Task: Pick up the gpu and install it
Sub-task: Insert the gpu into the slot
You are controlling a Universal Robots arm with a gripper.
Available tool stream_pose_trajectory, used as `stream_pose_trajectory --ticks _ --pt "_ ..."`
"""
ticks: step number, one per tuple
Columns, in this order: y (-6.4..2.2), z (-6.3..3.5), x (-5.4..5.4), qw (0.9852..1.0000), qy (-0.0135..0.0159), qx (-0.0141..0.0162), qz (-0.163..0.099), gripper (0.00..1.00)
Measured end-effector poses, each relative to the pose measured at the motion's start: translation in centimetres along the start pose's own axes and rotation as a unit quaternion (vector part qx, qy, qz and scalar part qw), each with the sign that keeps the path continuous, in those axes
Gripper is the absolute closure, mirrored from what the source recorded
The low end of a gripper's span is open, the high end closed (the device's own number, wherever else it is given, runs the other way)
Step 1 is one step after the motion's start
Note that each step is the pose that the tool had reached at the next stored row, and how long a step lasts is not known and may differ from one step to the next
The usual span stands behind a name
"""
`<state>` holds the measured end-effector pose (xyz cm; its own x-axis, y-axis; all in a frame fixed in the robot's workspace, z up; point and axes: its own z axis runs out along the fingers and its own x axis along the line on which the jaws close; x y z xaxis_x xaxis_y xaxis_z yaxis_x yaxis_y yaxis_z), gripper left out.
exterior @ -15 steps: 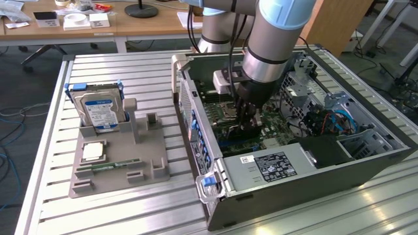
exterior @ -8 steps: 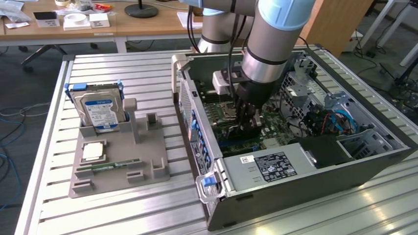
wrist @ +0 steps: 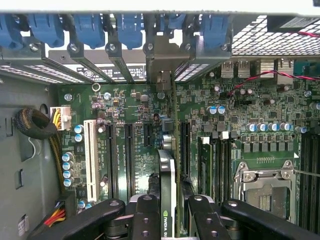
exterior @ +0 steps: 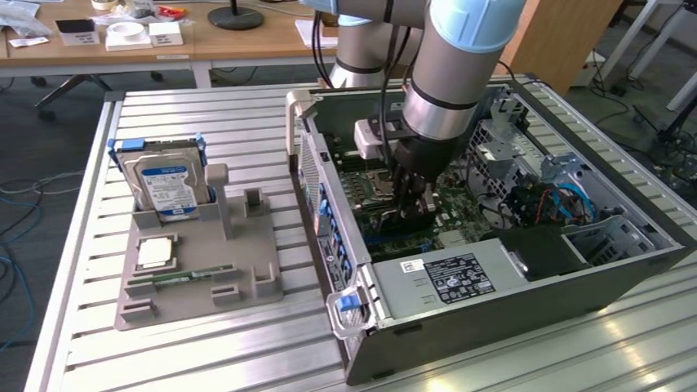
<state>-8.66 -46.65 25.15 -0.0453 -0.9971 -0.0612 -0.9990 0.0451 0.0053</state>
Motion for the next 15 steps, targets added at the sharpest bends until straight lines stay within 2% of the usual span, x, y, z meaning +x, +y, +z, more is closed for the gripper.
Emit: stream_pose_trajectory --ticks 12,14,15 --pt "0.03 0.03 -0.01 1.0 -0.0002 -0.0005 0.0 0.73" --pt "0.03 0.06 -0.01 1.0 -0.0003 0.0001 0.0 0.73" --pt "0.02 0.03 -0.01 1.0 0.0001 0.0 0.0 0.67"
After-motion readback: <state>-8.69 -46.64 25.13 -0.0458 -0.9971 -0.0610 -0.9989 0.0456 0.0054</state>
